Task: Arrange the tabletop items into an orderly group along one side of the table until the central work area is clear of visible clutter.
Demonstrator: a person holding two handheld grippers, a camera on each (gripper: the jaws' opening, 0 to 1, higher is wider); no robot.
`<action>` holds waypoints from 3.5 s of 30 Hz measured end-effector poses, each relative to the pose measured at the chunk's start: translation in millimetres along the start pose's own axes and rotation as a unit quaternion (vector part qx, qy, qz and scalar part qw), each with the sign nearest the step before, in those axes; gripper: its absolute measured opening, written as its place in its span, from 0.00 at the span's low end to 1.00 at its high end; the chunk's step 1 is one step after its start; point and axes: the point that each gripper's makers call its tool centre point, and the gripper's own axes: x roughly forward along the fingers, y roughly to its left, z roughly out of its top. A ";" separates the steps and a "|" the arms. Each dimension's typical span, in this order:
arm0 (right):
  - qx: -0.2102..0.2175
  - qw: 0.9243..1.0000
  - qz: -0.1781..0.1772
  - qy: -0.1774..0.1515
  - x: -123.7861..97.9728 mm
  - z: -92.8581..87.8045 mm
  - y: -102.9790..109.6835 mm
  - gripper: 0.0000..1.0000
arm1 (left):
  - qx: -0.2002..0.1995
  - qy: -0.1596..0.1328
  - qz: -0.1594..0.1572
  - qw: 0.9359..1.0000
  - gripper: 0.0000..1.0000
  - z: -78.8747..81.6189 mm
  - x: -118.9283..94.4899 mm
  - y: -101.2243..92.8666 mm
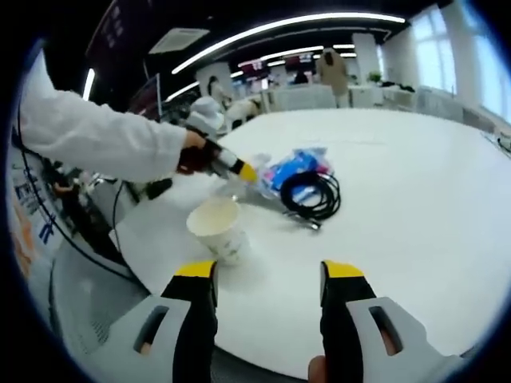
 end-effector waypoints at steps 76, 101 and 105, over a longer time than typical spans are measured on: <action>0.091 0.947 0.306 -0.042 32.1 171.4 192.8 0.49 | 0.109 -0.363 -0.081 0.922 0.40 -54.1 -256.9 -96.6; -0.051 0.963 0.235 -0.119 18.4 179.9 157.1 0.35 | 0.032 -0.371 -0.143 0.917 0.49 -50.4 -279.8 -85.4; -0.104 0.962 0.227 -0.110 19.9 169.0 156.7 0.35 | -0.033 -0.410 -0.187 0.892 0.55 -28.5 -307.0 -87.6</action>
